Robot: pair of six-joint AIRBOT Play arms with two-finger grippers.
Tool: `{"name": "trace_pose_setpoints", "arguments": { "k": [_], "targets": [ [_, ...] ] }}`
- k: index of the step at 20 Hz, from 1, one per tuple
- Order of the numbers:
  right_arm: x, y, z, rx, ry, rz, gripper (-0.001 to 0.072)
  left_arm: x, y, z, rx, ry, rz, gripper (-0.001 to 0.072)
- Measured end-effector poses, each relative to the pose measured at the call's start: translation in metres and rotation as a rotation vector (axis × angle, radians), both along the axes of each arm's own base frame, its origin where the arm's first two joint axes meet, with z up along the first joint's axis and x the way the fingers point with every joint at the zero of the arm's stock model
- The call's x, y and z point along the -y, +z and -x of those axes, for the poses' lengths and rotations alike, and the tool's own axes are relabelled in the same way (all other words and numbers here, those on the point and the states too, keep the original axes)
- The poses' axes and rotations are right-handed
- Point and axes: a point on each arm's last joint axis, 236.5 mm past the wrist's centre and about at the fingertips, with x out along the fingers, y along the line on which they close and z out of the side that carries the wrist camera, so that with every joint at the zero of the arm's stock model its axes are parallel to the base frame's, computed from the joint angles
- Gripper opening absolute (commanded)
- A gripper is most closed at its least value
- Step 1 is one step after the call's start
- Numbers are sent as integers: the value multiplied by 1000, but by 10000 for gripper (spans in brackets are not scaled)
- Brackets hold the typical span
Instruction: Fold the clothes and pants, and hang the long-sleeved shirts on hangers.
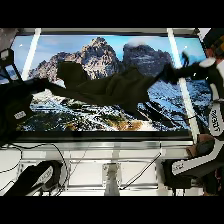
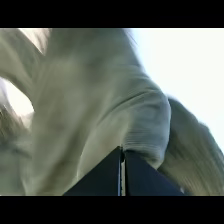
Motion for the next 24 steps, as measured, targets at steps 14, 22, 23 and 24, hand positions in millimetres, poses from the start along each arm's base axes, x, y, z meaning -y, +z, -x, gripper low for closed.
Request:
{"name": "trace_pose_setpoints", "arguments": {
  "k": [14,22,23,24],
  "targets": [
    [31,306,-89,920,-389,83,36,12,174,-114,529,8,140,5],
    [7,120,-3,372,83,360,37,-7,53,-64,69,-115,-122,4],
    [6,102,13,317,105,362,37,-10,38,-53,24,-119,-131,4],
    [5,86,28,272,120,361,36,-12,23,-40,-15,-119,-132,4]
  ]
}}
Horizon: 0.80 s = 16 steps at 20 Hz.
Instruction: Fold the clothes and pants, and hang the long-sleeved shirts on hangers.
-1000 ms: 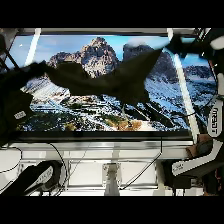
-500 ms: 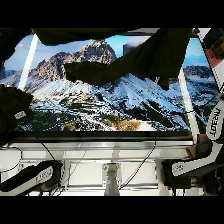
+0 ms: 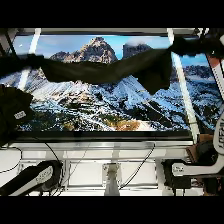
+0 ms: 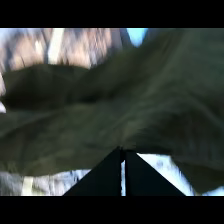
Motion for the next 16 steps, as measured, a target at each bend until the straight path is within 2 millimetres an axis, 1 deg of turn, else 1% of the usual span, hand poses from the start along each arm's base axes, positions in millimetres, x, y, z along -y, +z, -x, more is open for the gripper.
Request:
{"name": "trace_pose_setpoints", "arguments": {
  "k": [3,5,8,10,12,15,16],
  "targets": [
    [-7,-46,53,-145,21,-5,37,-3,-48,43,-114,2,-8,4],
    [-15,-81,97,-273,46,-20,37,-4,-78,71,-182,1,-12,4],
    [-25,-133,159,-464,77,-50,37,-4,-116,105,-262,1,-18,4],
    [-32,-163,197,-583,89,-75,37,-10,-134,120,-302,3,-47,5],
    [-38,-187,230,-686,96,-97,37,-17,-146,129,-329,4,-82,5],
    [-44,-208,270,-809,112,-120,37,-29,-153,135,-348,5,-147,5],
    [-44,-213,279,-835,117,-119,37,-34,-155,137,-353,8,-167,4]
  ]
}}
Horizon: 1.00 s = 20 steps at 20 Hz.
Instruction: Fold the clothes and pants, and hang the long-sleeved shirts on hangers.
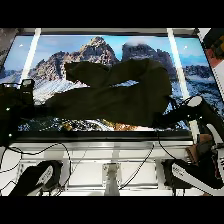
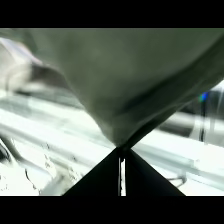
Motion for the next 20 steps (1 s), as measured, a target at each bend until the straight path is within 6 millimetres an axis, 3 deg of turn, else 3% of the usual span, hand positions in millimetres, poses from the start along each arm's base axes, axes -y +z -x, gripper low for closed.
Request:
{"name": "trace_pose_setpoints", "arguments": {
  "k": [8,9,10,11,12,16,17,18,19,20],
  "targets": [
    [7,-13,27,-81,24,36,47,-25,-3,8,-24,31,-66,10],
    [7,-13,26,-82,23,34,82,-26,-3,8,-24,32,-68,141],
    [6,-12,25,-82,17,31,168,-27,-3,8,-26,34,-70,454],
    [5,-9,21,-74,11,29,256,-27,-3,9,-27,35,-71,602],
    [5,-5,15,-61,3,29,285,-27,-4,9,-28,36,-70,602],
    [15,22,-24,54,1,66,284,-36,-2,11,-36,35,-114,581],
    [21,32,-36,94,8,93,279,-41,-1,11,-34,42,-133,515],
    [29,42,-49,139,12,125,273,-45,0,10,-28,53,-147,321],
    [38,54,-63,190,19,164,125,-48,2,8,-16,64,-154,56],
    [47,65,-75,236,23,204,39,-48,4,4,4,81,-148,10]
  ]
}}
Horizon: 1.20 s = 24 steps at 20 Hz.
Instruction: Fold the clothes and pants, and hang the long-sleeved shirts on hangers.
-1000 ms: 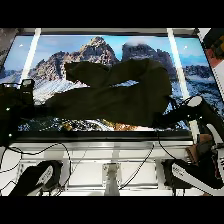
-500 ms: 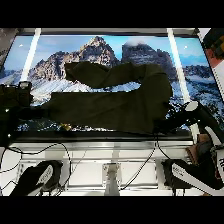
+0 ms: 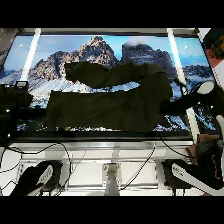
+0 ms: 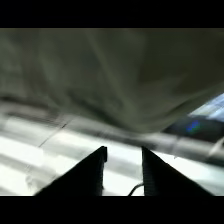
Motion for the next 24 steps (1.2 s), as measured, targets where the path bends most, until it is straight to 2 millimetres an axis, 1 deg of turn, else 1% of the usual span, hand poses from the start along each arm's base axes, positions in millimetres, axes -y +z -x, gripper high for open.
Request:
{"name": "trace_pose_setpoints", "arguments": {
  "k": [1,3,6,8,10,11,12,13,14,15,17,20,21,24],
  "targets": [
    [10,11,-13,48,-1,44,39,1,2,-5,28,12,12,9],
    [32,31,-37,150,-10,137,37,11,7,-18,98,30,72,8],
    [64,53,-65,260,-84,205,35,37,19,-41,221,56,224,7],
    [87,58,-80,300,-175,174,36,57,25,-52,276,58,335,7],
    [107,53,-89,302,-265,78,39,74,31,-59,304,39,411,7],
    [115,47,-93,290,-311,10,51,83,32,-60,308,23,437,8],
    [122,40,-95,269,-353,-54,179,92,34,-62,312,4,457,8],
    [128,30,-96,237,-392,-114,346,100,34,-62,310,-16,471,8],
    [133,18,-98,206,-427,-161,426,109,36,-63,311,-34,486,9],
    [138,2,-98,161,-454,-195,426,117,36,-63,310,-57,496,9],
    [138,-28,-99,77,-496,-264,426,131,37,-62,304,-90,511,10],
    [140,-67,-108,12,-556,-313,426,143,38,-60,299,-120,524,10],
    [139,-78,-113,4,-574,-323,426,145,38,-60,299,-123,528,10],
    [138,-97,-129,16,-617,-331,426,148,39,-60,298,-125,536,10]
  ]
}}
